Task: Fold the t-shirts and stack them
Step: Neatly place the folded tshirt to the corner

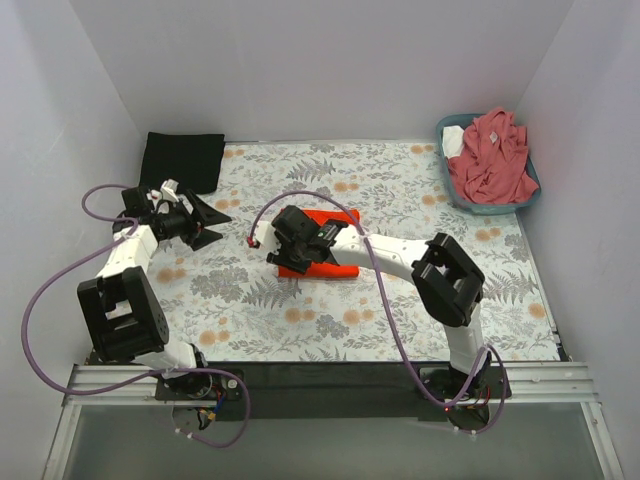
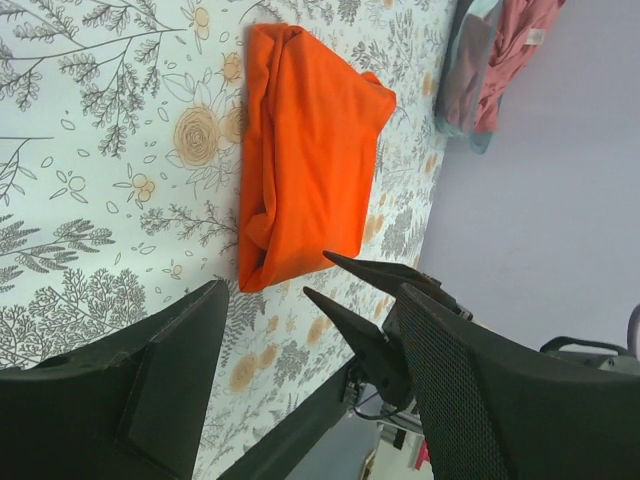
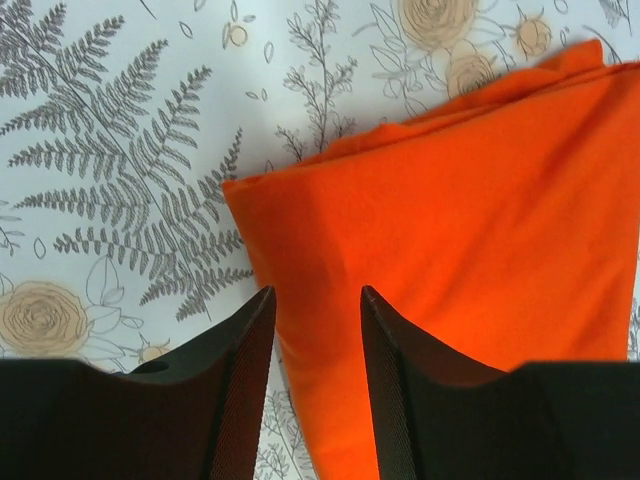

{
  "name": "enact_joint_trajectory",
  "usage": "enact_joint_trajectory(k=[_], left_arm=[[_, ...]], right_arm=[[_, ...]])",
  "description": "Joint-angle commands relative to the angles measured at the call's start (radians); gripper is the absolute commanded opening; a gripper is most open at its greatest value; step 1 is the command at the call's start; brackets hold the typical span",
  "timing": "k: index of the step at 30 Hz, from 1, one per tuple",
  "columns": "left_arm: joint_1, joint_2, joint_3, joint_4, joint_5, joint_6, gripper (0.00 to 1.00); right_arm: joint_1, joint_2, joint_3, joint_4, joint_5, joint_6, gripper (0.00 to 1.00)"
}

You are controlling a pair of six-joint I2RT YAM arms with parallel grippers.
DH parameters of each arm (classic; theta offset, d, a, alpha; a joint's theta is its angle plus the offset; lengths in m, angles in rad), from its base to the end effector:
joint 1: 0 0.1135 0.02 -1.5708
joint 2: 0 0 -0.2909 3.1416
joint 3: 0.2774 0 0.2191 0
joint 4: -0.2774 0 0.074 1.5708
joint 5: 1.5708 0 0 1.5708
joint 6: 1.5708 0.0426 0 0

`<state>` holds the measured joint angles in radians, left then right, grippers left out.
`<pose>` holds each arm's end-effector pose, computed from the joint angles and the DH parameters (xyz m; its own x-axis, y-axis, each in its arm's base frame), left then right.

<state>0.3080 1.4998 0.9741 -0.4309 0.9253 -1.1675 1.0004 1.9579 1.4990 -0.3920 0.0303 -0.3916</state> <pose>0.2668 0.0492 0.2684 -0.5414 -0.7529 0.3743 -0.6157 0.0519 -0.7863 0.2291 0.3546 0.2557 -0.0583 -0.7973 -0.6007 -0.9226 0.2729 -0.2727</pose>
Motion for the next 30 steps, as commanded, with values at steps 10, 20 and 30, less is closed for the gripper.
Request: enact_joint_trajectory(k=[10,20,30], left_arm=[[-0.003,-0.023,-0.021,-0.019,-0.016,0.035,0.68],[-0.003,-0.019,-0.043,0.009,-0.025,0.025,0.68],[-0.001,0.0,-0.09,0.084,-0.028,-0.032,0.68]], right_arm=[[0.089,0.088,0.132,0.025,0.056,-0.027,0.45],[0.093,0.164,0.09,0.024,0.022,-0.009,0.46],[0.061,0.182,0.061,0.033,-0.007,-0.024,0.01]])
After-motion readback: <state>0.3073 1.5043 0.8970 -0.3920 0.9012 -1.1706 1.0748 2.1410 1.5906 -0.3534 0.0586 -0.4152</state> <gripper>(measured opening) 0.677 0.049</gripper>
